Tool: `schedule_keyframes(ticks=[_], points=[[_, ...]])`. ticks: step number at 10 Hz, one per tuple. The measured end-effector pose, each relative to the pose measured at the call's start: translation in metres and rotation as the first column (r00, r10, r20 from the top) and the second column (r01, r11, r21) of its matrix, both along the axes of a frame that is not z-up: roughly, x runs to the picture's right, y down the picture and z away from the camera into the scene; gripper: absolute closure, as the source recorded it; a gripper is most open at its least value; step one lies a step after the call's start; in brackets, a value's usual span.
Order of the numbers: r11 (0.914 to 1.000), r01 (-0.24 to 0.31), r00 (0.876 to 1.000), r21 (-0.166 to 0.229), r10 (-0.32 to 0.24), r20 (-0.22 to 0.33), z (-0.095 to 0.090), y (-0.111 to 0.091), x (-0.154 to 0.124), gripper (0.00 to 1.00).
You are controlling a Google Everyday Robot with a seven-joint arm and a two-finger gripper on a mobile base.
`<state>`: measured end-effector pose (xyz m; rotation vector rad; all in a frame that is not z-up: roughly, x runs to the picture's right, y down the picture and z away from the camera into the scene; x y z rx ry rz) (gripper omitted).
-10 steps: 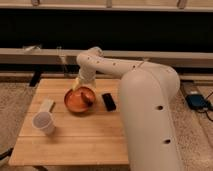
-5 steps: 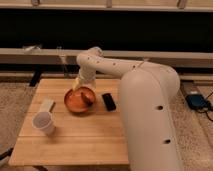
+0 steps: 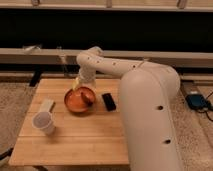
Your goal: Place the eraser on the white sponge
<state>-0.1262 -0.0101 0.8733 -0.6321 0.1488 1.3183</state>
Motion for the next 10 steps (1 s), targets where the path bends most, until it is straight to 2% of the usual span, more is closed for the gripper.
schedule_keyframes(ticks=[2,4,10], points=[[1.0,0.001,1.0,0.0,-0.001,0.0,0.0,0.0,0.002,0.2],[1.0,0.001,1.0,-0.009,-0.001,-0.024,-0.001,0.006,0.013,0.2],[0.9986,-0.047,0.989,-0.025,0.042,-0.145,-0.019,0.036,0.125,0.2]])
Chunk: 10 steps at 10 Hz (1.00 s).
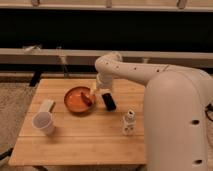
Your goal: Place the eraser on the white sponge
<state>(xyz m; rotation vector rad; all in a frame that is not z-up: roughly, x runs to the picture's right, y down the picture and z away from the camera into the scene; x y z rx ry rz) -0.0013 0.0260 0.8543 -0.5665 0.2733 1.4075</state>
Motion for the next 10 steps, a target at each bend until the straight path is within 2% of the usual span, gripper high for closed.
schedule_keyframes(ticks=[3,7,10], points=[[0.9992,-0.025,0.999,-0.032,0.024,-0.045,0.004,0.014,0.035,0.2],[0.9961,-0.022,0.998,-0.085,0.018,-0.052,0.033,0.031,0.037,0.2],[0.993,-0.014,0.998,-0.117,0.008,-0.056,0.047,0.043,0.037,0.2]])
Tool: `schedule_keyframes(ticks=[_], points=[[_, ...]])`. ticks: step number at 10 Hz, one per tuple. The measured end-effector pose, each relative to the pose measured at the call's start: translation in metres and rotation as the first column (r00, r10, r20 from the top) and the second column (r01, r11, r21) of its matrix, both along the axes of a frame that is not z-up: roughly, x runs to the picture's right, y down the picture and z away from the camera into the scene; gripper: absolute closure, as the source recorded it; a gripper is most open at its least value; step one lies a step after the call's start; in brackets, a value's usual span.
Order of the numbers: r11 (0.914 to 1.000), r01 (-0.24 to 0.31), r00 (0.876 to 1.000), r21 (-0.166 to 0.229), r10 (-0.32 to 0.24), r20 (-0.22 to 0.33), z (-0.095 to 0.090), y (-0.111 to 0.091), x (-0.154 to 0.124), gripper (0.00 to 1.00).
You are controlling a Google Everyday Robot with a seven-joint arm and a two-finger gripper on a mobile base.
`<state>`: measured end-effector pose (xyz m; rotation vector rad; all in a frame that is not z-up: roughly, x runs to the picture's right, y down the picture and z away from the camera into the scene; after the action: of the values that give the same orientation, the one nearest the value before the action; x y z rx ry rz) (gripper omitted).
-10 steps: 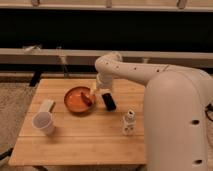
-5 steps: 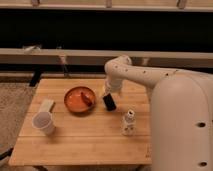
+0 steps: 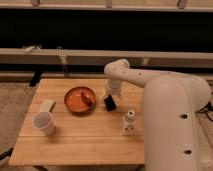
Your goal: Place the eraser on the white sponge
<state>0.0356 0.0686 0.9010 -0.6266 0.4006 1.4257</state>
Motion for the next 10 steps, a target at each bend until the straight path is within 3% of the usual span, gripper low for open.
schedule_keyframes(ticks=[4,10], points=[[0.9984,0.034,0.999,-0.044,-0.034,-0.005,0.015,0.015,-0.001,0.2],[0.9941,0.077,0.997,-0.076,-0.079,-0.022,0.022,0.021,0.002,0.2]])
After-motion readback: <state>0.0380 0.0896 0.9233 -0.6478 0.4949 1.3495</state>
